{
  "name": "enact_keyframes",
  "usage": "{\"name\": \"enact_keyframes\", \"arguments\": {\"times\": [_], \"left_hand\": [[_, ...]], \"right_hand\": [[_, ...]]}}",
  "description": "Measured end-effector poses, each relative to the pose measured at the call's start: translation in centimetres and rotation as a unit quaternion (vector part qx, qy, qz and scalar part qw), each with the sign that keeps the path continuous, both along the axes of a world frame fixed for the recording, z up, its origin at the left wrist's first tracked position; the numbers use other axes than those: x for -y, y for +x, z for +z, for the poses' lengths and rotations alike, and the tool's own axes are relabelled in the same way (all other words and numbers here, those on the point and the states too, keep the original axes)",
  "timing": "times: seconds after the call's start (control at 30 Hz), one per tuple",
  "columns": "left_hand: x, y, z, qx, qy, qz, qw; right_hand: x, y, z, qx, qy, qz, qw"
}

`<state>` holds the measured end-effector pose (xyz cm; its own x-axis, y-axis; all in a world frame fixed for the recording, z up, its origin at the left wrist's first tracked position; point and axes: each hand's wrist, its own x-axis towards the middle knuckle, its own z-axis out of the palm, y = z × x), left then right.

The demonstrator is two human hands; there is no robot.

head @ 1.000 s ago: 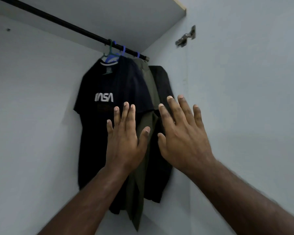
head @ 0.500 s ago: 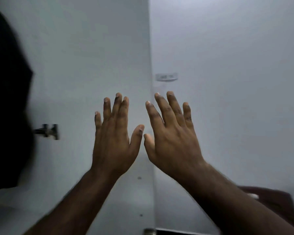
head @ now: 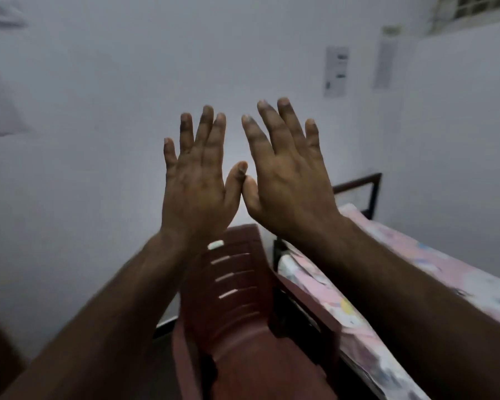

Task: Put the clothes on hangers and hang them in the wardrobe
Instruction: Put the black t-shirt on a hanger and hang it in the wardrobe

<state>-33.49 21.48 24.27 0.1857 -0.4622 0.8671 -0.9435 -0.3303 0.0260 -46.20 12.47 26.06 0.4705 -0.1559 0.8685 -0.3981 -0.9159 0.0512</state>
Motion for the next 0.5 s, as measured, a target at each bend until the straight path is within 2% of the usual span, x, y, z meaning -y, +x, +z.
{"name": "enact_keyframes", "arguments": {"times": [0.3, 0.5], "left_hand": [[18.8, -5.1, -6.8, -0.041, 0.066, -0.204, 0.976], [28.2, -10.0, -11.6, -0.055, 0.118, -0.318, 0.939]], "right_hand": [[13.1, -7.1, -6.5, -0.015, 0.050, -0.192, 0.980], [18.8, -11.8, -11.6, -0.027, 0.100, -0.336, 0.936]]}}
